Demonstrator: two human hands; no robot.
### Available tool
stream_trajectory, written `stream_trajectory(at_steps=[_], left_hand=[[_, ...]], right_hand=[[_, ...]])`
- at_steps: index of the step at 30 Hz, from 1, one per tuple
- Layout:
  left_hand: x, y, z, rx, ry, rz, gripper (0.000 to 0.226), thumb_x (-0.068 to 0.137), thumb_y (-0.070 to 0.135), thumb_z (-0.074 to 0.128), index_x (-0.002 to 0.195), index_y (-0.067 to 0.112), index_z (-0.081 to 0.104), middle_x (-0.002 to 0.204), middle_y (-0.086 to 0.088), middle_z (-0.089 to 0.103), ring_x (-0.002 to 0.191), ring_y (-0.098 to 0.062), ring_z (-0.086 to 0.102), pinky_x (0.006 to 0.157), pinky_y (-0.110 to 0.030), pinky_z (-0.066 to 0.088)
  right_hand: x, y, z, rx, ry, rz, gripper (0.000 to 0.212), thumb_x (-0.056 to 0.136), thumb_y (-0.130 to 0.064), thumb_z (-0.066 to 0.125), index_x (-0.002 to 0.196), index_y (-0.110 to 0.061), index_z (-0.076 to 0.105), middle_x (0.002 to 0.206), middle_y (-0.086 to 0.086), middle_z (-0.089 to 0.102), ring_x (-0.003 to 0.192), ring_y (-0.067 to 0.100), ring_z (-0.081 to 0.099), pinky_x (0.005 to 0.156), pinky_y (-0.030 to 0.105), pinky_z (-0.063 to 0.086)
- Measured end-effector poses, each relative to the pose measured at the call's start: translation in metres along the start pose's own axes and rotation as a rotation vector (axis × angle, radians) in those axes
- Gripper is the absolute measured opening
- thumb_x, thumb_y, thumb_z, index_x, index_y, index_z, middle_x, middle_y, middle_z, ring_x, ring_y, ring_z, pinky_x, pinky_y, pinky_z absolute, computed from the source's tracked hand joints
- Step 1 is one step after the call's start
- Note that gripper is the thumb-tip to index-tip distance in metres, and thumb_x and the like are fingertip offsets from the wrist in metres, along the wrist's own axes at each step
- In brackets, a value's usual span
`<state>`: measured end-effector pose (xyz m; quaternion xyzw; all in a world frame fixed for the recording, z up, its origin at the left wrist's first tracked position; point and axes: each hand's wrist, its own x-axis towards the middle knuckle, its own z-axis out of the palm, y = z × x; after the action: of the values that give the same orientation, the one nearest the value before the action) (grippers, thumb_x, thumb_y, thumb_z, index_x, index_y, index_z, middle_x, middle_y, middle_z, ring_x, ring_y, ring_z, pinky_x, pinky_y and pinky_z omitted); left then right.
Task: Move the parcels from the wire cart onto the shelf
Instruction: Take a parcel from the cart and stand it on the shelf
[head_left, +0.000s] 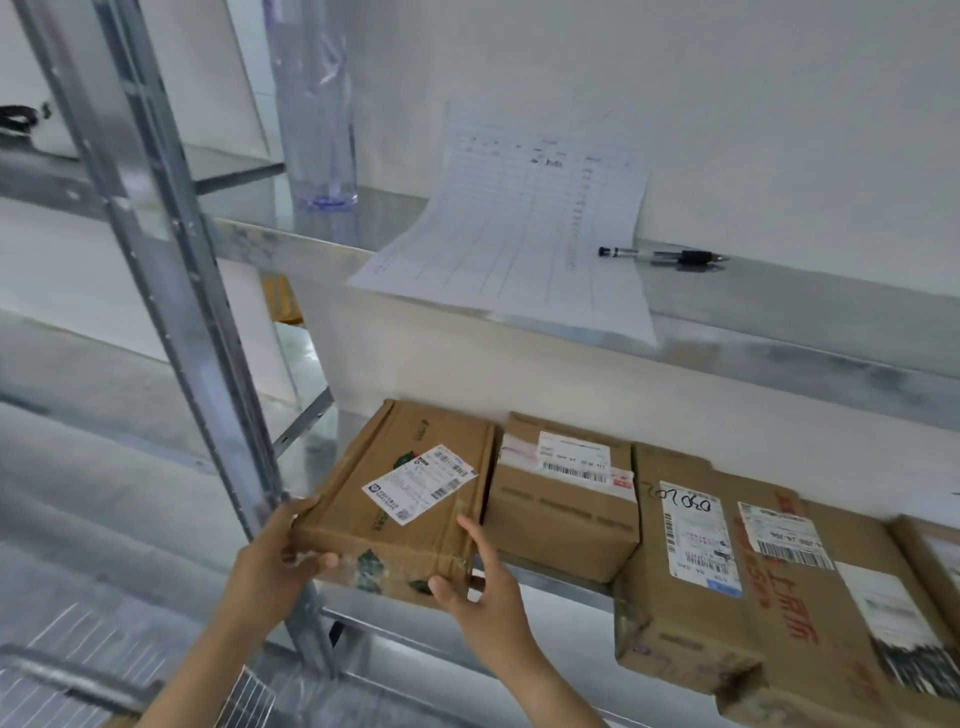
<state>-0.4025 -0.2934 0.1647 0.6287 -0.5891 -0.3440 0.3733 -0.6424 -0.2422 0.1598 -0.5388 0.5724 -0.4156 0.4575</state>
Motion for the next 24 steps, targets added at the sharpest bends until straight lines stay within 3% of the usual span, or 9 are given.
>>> stream_trajectory(at_steps=[3,5,7,10,14,17,21,22,24], left_hand=[[0.013,-0.007,0.007,-0.046,-0.025,0.002,0.070,0.069,0.006,0.080,0.095,0.061,0.046,0.095,0.003,0.068,0.083,-0.015,0.067,0.075,-0.032,0.052],[0.016,-0.010,0.011,-0.069,-0.038,-0.014,0.065,0.069,0.002,0.080,0.104,0.046,0.049,0.100,-0.003,0.066,0.083,-0.017,0.067,0.073,-0.030,0.051],[0.018,-0.017,0.018,-0.077,-0.042,-0.032,0.068,0.067,-0.002,0.080,0.102,0.048,0.048,0.100,-0.007,0.065,0.082,-0.022,0.067,0.074,-0.034,0.053],[0.019,-0.027,0.024,-0.093,-0.049,-0.072,0.079,0.067,-0.008,0.078,0.092,0.061,0.046,0.096,-0.009,0.064,0.082,-0.028,0.066,0.077,-0.044,0.054],[0.015,-0.025,0.024,-0.108,-0.060,-0.089,0.065,0.069,-0.007,0.076,0.114,0.031,0.048,0.104,-0.013,0.063,0.084,-0.027,0.065,0.078,-0.038,0.051],[0.012,-0.020,0.021,-0.080,-0.077,-0.096,0.065,0.071,-0.002,0.076,0.119,0.030,0.044,0.105,-0.010,0.061,0.085,-0.024,0.064,0.077,-0.036,0.050],[0.009,-0.014,0.016,0.022,-0.131,-0.064,0.068,0.073,0.002,0.076,0.127,0.026,0.041,0.109,-0.005,0.058,0.090,-0.025,0.060,0.079,-0.037,0.050],[0.008,-0.011,0.014,0.048,-0.154,-0.061,0.068,0.073,0.002,0.076,0.128,0.023,0.040,0.109,-0.004,0.058,0.091,-0.025,0.059,0.078,-0.035,0.048],[0.011,-0.009,0.008,0.102,-0.196,-0.059,0.067,0.075,0.004,0.075,0.129,0.020,0.039,0.107,-0.004,0.059,0.090,-0.024,0.060,0.077,-0.033,0.048]], right_hand=[[0.007,0.006,0.004,-0.033,0.034,0.034,0.059,0.088,-0.022,0.070,0.129,-0.048,0.037,0.116,-0.040,0.053,0.104,-0.018,0.052,0.090,0.009,0.044],[0.010,0.011,0.006,-0.068,0.058,0.049,0.059,0.088,-0.020,0.069,0.127,-0.050,0.038,0.121,-0.024,0.058,0.106,-0.008,0.058,0.089,0.007,0.044],[0.011,0.015,0.008,-0.102,0.066,0.071,0.057,0.088,-0.020,0.068,0.125,-0.051,0.036,0.126,-0.011,0.059,0.109,-0.002,0.058,0.088,0.004,0.042],[0.011,0.016,0.011,-0.140,0.077,0.088,0.055,0.091,-0.020,0.065,0.123,-0.050,0.032,0.131,-0.011,0.053,0.115,-0.003,0.049,0.083,-0.003,0.037],[0.009,0.016,0.017,-0.186,0.112,0.048,0.070,0.093,-0.017,0.062,0.130,-0.063,0.026,0.135,-0.025,0.040,0.114,-0.021,0.043,0.090,-0.002,0.036],[0.005,0.014,0.025,-0.220,0.105,0.095,0.058,0.096,-0.018,0.056,0.136,-0.047,0.027,0.144,-0.011,0.042,0.127,0.002,0.047,0.096,0.002,0.037],[0.002,0.007,0.024,-0.337,0.072,0.141,0.059,0.097,-0.019,0.052,0.149,-0.027,0.025,0.148,-0.002,0.036,0.118,0.001,0.048,0.085,-0.007,0.030],[0.002,0.004,0.024,-0.401,0.076,0.131,0.060,0.096,-0.021,0.053,0.150,-0.025,0.025,0.146,-0.001,0.034,0.122,0.006,0.046,0.088,-0.005,0.029],[0.002,-0.002,0.021,-0.538,0.120,0.089,0.059,0.092,-0.028,0.055,0.147,-0.025,0.031,0.139,0.002,0.038,0.130,0.017,0.037,0.102,0.013,0.032]])
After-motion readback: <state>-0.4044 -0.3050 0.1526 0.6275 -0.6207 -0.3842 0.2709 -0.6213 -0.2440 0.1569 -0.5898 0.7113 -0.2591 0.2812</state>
